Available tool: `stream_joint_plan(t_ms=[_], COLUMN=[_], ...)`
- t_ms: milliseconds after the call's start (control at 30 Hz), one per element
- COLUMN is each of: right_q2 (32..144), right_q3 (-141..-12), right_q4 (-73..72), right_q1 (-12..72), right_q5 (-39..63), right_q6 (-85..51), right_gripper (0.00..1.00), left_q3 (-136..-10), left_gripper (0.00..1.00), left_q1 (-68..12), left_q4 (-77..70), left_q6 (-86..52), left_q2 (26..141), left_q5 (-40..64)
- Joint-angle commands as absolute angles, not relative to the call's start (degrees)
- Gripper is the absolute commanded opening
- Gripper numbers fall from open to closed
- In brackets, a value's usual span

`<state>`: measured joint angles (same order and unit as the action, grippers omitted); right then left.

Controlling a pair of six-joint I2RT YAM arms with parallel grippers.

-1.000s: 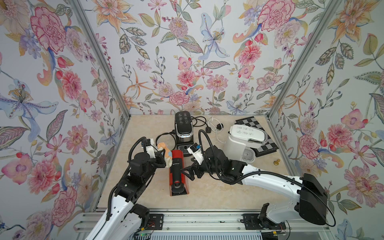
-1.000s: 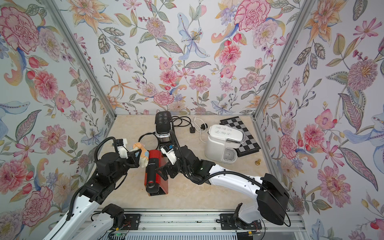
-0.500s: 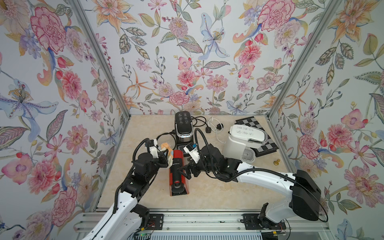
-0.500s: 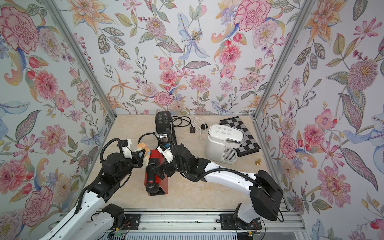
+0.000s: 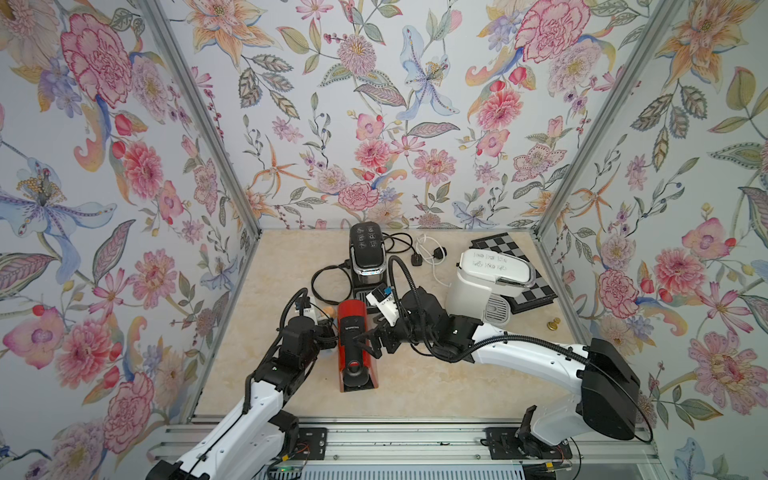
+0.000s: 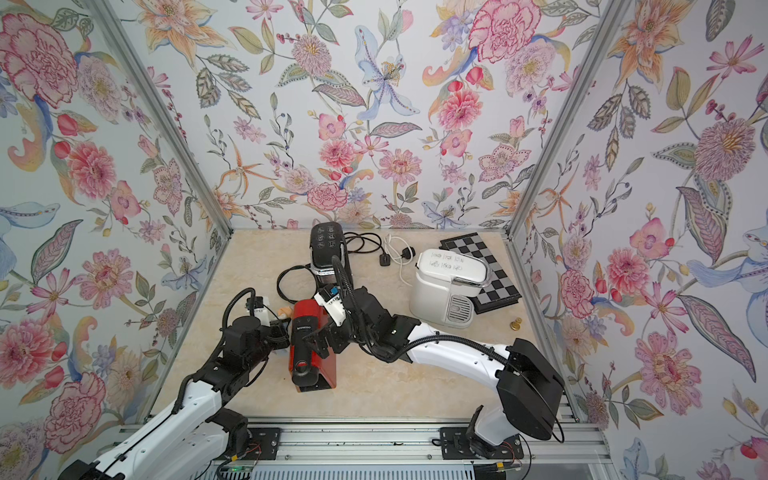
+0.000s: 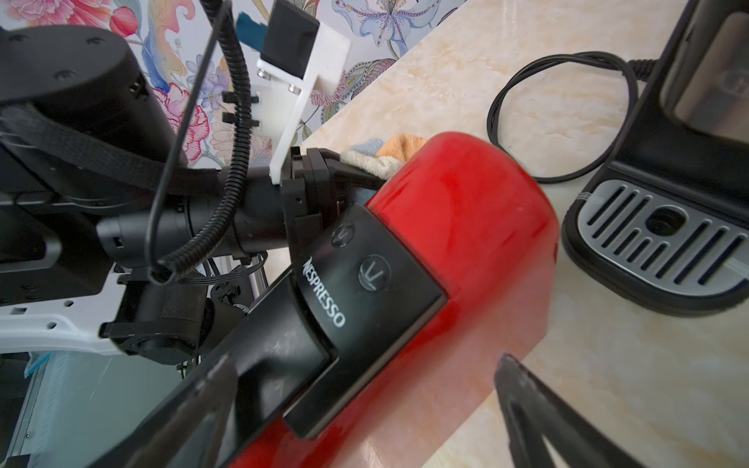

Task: Wipe the surface of a coffee machine
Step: Wipe the dirt from the surface of the coffee machine.

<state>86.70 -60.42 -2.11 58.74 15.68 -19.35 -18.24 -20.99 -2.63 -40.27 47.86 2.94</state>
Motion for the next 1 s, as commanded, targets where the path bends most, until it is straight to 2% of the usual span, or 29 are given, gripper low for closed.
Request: stream_joint_plan(t_ms=[0, 233, 367, 767, 967], right_q2=[88.07, 88.75, 89.2, 90.09, 90.0], right_q3=[-61.26, -61.6, -61.7, -61.96, -61.87], right_q4=[-0.83, -0.84, -0.88, -0.82, -0.73], right_q1=[58.42, 58.41, 58.26, 57.68, 57.32], right_q5=[16.07, 16.91, 17.18, 18.4, 18.74], right_q6=[-19.77, -19.71, -19.81, -19.72, -19.62], right_gripper=[1.0, 1.0, 1.0, 1.0, 1.0], left_q3=[-16.01, -12.46, -12.13, -9.93, -11.43], left_gripper=[0.0, 0.0, 0.0, 0.0, 0.0], left_q1=[-21.46, -20.06, -19.69, -21.24, -27.78], left_q4=[-8.57, -16.49, -15.53, 5.17, 13.29], left_q6=[-43.29, -46.05, -46.45, -48.8, -50.89], left_q2=[49.32, 54.67, 54.67, 33.17, 32.43], left_q5=[9.23, 14.9, 15.33, 15.2, 5.47])
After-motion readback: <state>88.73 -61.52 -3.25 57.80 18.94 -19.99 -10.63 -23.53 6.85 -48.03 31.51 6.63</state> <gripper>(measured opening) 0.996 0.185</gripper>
